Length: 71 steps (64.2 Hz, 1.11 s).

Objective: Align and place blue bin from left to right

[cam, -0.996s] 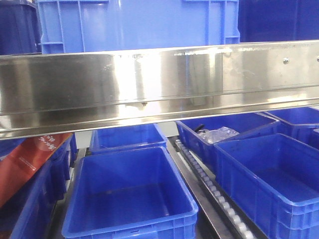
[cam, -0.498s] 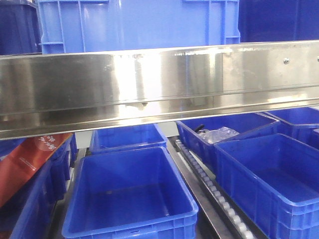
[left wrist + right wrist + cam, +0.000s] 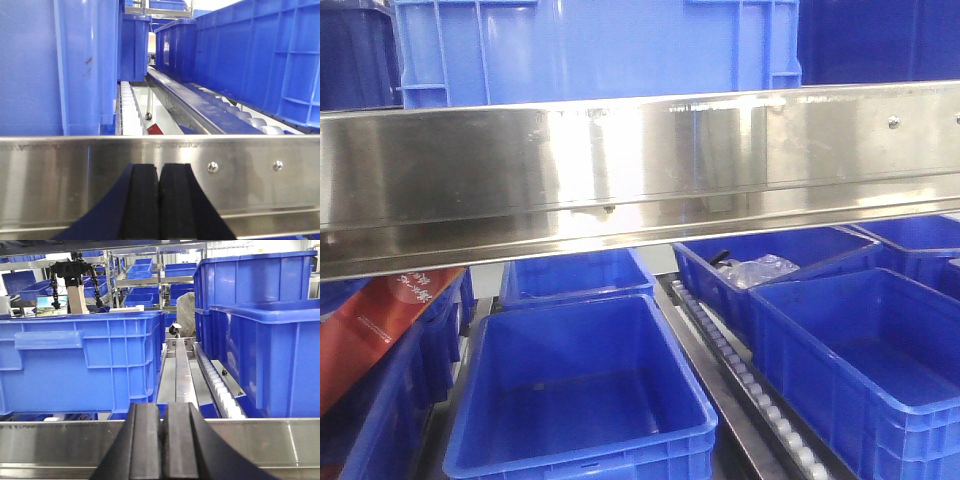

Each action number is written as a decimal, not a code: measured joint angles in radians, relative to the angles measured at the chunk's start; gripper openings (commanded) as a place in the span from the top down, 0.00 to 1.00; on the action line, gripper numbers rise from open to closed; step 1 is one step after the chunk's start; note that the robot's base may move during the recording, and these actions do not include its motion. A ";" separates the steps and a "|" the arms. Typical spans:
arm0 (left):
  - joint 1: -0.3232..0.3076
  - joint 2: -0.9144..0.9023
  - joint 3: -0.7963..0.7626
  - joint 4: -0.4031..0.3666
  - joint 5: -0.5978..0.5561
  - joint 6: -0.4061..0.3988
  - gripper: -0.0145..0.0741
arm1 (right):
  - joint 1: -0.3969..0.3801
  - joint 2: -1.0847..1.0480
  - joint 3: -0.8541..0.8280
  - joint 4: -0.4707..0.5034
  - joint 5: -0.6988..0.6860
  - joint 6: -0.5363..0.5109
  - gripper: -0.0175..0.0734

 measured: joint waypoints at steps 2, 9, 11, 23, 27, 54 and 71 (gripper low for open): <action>0.000 0.000 0.000 0.000 -0.004 0.000 0.96 | 0.000 0.000 0.000 0.000 0.000 0.000 0.98; 0.000 0.000 0.000 0.000 -0.007 0.000 0.96 | 0.000 0.000 0.000 0.000 0.000 0.000 0.98; 0.000 0.000 0.000 0.000 -0.007 0.000 0.96 | 0.000 0.000 0.000 0.000 0.000 0.000 0.98; 0.000 0.000 0.000 0.000 -0.007 0.000 0.96 | 0.000 0.000 0.000 0.000 0.000 0.000 0.98; 0.000 0.000 0.000 0.000 -0.007 0.000 0.96 | 0.000 0.000 0.000 0.000 0.000 0.000 0.98; 0.000 0.000 0.000 0.000 -0.007 0.000 0.96 | 0.000 0.000 0.000 -0.016 0.000 0.000 0.98; 0.000 0.000 0.000 0.000 -0.007 0.000 0.96 | -0.173 -0.043 0.086 -0.051 -0.049 -0.015 0.98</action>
